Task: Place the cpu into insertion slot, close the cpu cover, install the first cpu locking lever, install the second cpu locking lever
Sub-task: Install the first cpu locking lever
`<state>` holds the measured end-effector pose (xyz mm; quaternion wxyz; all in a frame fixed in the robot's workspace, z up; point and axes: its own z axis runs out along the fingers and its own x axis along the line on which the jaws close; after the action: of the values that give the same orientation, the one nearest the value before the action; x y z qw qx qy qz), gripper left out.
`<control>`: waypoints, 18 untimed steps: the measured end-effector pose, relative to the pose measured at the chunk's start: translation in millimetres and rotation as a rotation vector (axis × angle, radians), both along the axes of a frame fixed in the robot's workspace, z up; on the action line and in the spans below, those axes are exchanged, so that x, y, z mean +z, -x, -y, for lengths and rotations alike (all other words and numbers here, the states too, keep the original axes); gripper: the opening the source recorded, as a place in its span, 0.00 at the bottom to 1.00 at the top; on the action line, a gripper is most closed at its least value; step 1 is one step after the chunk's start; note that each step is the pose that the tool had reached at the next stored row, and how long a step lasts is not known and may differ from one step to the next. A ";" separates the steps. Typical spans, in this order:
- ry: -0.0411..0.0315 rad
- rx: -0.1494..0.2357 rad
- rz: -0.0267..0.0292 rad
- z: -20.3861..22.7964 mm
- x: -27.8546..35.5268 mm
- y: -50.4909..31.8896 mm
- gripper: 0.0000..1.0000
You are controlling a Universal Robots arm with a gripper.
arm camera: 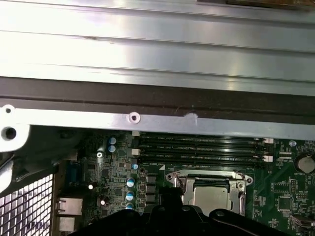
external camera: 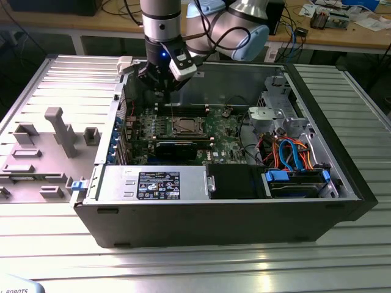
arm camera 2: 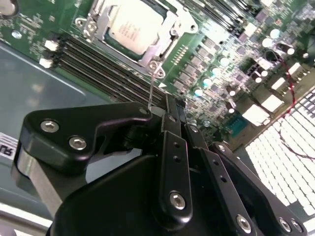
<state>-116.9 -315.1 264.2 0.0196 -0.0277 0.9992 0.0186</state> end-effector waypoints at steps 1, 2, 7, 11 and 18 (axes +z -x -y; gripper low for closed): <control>0.0000 0.000 0.0012 0.0 -0.3 -1.9 0.11; 0.0000 0.000 0.0021 0.0 -0.8 -5.2 0.11; -0.0001 0.000 0.0027 0.1 -3.9 -19.6 0.11; 0.0000 0.000 0.0025 0.0 -4.6 -21.2 0.11; 0.0000 0.000 0.0025 0.0 -4.8 -21.4 0.11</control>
<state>-95.4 -315.1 259.4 0.0209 -0.0278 0.9992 0.0186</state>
